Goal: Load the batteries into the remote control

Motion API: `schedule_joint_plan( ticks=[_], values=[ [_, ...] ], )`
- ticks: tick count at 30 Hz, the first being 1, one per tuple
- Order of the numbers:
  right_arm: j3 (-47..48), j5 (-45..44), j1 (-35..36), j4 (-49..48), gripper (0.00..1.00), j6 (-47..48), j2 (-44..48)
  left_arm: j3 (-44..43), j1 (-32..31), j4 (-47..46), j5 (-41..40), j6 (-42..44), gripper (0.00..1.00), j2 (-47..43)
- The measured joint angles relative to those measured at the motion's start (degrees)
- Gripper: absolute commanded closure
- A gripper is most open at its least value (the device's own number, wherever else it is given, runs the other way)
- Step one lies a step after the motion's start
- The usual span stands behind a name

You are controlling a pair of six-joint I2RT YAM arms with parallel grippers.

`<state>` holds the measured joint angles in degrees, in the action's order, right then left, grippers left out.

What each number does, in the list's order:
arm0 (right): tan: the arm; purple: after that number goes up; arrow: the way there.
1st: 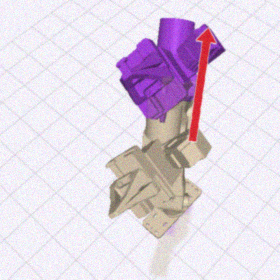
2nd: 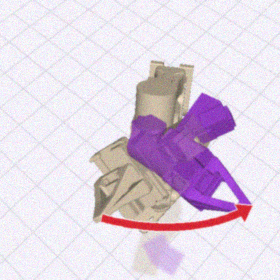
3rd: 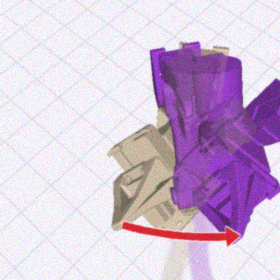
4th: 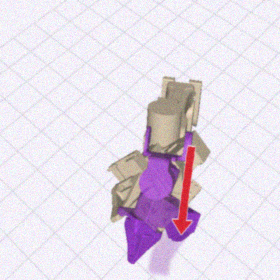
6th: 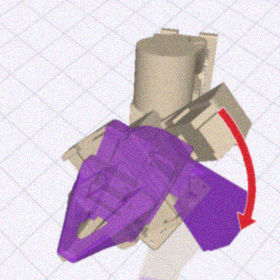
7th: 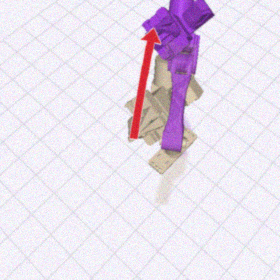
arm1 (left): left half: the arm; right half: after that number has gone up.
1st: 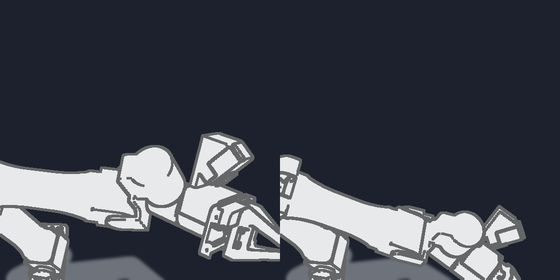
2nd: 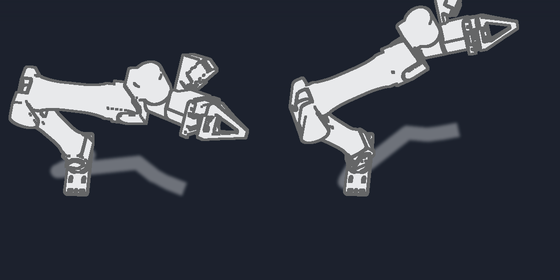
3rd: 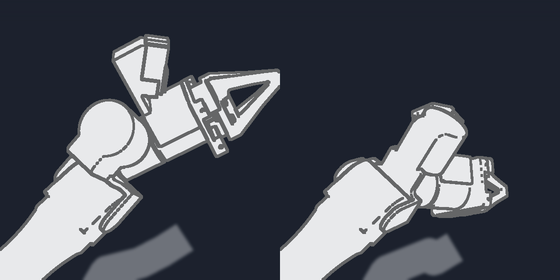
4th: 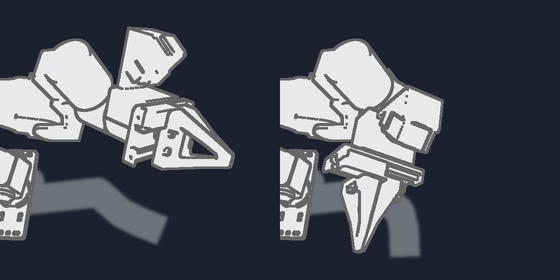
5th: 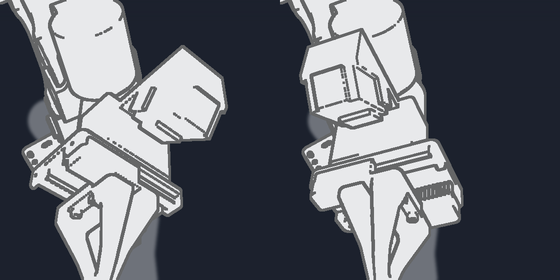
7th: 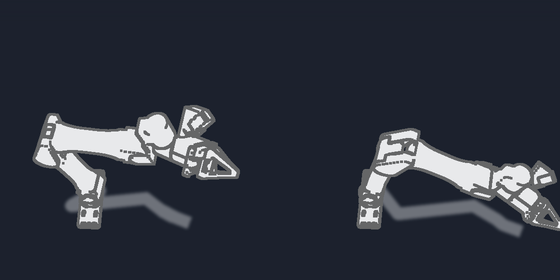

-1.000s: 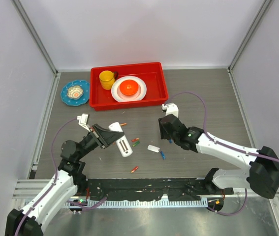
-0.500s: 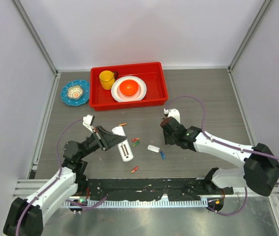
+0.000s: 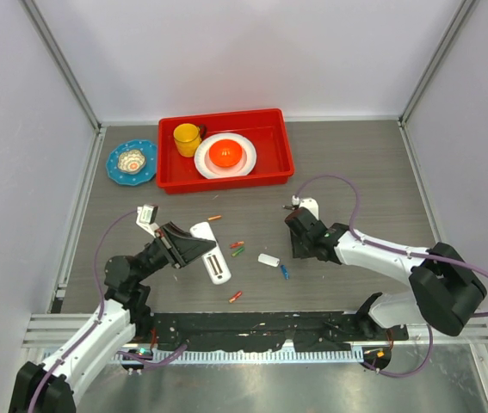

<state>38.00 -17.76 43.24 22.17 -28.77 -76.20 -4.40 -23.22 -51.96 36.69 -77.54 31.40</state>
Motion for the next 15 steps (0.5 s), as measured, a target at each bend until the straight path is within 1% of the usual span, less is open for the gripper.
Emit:
schedule_joint_plan(
  ticks=[8,15],
  values=[
    [-0.7,2.1,-2.9,-2.5,0.62,0.5,-0.1,0.1,0.0,0.1,-0.1,0.1,1.00,1.2],
    [-1.2,3.7,-3.7,-3.8,0.62,1.5,-0.2,0.1,0.0,0.4,-0.1,0.3,1.00,1.9]
  ],
)
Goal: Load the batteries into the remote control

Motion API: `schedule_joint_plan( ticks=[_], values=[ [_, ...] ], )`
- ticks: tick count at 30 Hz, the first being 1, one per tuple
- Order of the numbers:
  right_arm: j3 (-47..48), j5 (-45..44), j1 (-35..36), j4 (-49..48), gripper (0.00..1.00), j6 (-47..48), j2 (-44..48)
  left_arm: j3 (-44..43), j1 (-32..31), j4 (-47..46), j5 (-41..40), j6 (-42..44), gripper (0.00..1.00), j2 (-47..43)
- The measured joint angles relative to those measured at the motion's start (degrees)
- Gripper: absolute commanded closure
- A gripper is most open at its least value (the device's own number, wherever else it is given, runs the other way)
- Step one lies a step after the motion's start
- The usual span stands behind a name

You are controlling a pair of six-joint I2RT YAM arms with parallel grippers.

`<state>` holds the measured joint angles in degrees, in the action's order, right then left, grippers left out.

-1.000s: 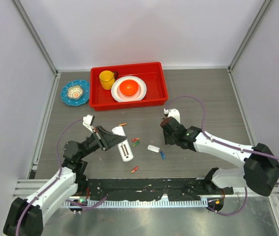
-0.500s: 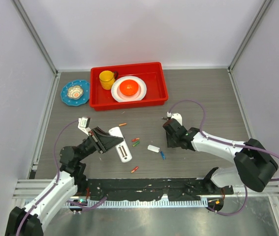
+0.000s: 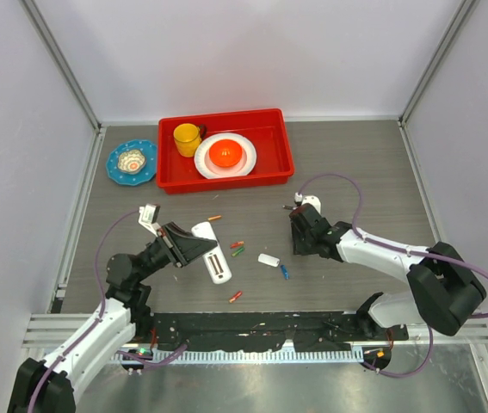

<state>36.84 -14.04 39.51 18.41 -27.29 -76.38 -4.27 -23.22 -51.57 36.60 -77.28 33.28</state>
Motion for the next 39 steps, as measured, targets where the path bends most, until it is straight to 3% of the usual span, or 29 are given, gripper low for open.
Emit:
schedule_joint_plan(
  ticks=[19,25,29,39],
  values=[
    [0.1,0.8,-1.0,-1.4,0.64,0.5,-3.1,0.1,0.0,10.2,-3.2,1.5,1.00,-1.4],
    [0.7,0.9,-1.3,-1.9,0.75,1.1,-4.0,0.1,0.0,10.8,-3.6,1.5,1.00,-1.9],
    [1.2,1.0,-1.4,-2.5,0.96,0.9,-4.9,0.1,0.0,11.8,-3.7,1.5,1.00,-1.9],
    [1.3,1.8,-1.5,-3.6,0.99,-8.0,-4.9,0.5,0.0,13.0,-5.1,1.5,1.00,-1.9]
  ],
)
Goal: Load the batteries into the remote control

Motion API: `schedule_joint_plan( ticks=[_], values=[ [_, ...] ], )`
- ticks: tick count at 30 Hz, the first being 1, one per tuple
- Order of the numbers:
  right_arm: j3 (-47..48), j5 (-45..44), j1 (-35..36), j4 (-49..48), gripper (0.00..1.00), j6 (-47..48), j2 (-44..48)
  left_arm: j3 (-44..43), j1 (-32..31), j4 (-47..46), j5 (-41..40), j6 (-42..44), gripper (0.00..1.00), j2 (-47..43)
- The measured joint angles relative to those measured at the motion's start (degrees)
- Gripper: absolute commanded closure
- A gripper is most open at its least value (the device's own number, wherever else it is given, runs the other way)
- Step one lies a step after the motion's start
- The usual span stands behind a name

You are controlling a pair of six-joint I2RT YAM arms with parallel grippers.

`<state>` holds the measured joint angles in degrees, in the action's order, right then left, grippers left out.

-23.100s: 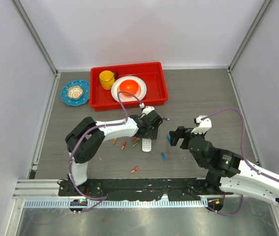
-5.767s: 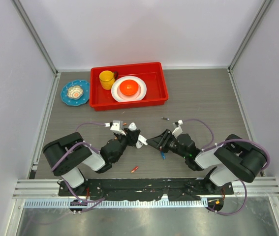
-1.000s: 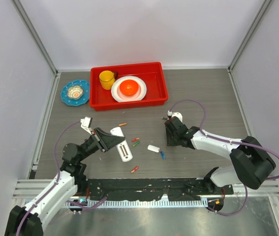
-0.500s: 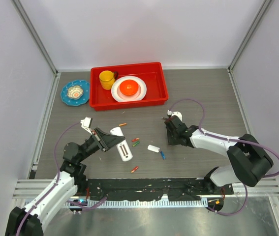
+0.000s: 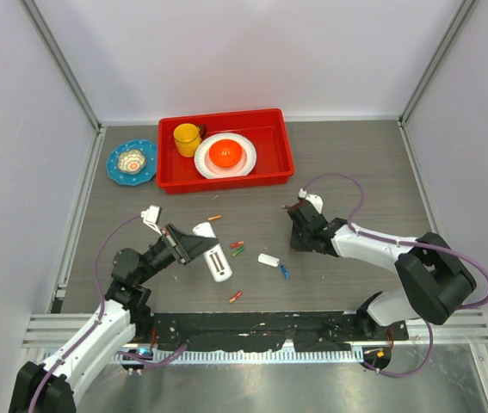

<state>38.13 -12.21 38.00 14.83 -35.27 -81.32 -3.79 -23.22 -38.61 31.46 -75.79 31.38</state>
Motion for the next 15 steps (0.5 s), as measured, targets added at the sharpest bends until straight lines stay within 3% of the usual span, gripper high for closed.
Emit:
schedule_joint_plan(
  ticks=[5,10,15],
  values=[
    [0.0,2.6,0.0,-1.4,0.99,-5.1,0.6,0.0,0.0,0.1,-0.4,0.0,1.00,0.0],
    [-0.7,7.0,0.0,-4.3,0.99,-3.5,1.8,0.7,0.0,0.3,-0.5,0.0,1.00,0.0],
    [-8.8,10.9,0.2,-12.1,0.99,3.3,14.7,0.9,0.0,1.1,-1.5,0.2,1.00,0.0]
  ],
)
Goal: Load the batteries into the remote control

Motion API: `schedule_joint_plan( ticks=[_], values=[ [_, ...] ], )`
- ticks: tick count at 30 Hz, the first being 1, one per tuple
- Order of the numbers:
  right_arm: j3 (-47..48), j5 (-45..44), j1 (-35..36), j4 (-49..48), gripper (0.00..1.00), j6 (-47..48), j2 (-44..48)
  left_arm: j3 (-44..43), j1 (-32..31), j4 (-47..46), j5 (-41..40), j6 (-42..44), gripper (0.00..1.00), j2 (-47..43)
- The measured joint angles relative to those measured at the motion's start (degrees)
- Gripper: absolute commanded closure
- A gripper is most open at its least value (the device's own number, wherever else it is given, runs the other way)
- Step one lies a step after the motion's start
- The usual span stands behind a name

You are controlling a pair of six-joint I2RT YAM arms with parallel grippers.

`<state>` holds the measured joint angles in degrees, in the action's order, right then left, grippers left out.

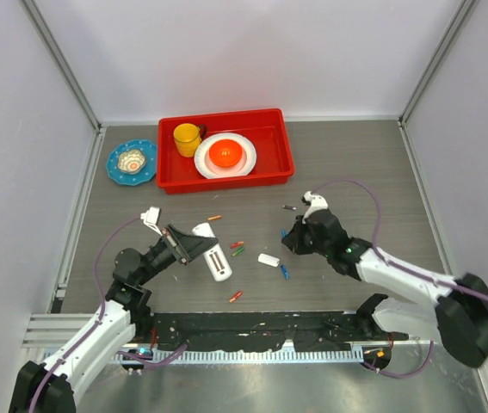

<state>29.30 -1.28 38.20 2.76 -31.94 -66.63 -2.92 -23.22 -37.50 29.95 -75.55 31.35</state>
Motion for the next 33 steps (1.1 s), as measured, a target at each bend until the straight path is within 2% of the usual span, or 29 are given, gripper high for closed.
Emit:
schedule_joint_plan(
  ticks=[5,8,13,21,33],
  values=[
    [-16.0,-1.2,0.9,-15.7,0.99,6.3,21.0,0.0,0.0,0.2,-1.2,1.0,1.00,0.9],
    [-22.7,-1.4,1.2,-23.9,0.99,8.7,28.4,0.1,0.0,0.0,-1.4,1.1,1.00,2.8],
    [-23.1,0.5,3.7,-31.6,0.99,12.0,26.4,0.1,0.0,-0.6,-1.4,1.1,1.00,6.1],
    [-21.4,-2.8,15.4,-32.8,0.99,20.3,27.9,0.1,0.0,-0.9,-1.6,1.3,1.00,4.6],
    [-21.5,-3.2,17.1,-35.8,0.99,27.1,28.7,0.1,0.0,-0.8,-2.2,2.6,1.00,1.3]
  ],
)
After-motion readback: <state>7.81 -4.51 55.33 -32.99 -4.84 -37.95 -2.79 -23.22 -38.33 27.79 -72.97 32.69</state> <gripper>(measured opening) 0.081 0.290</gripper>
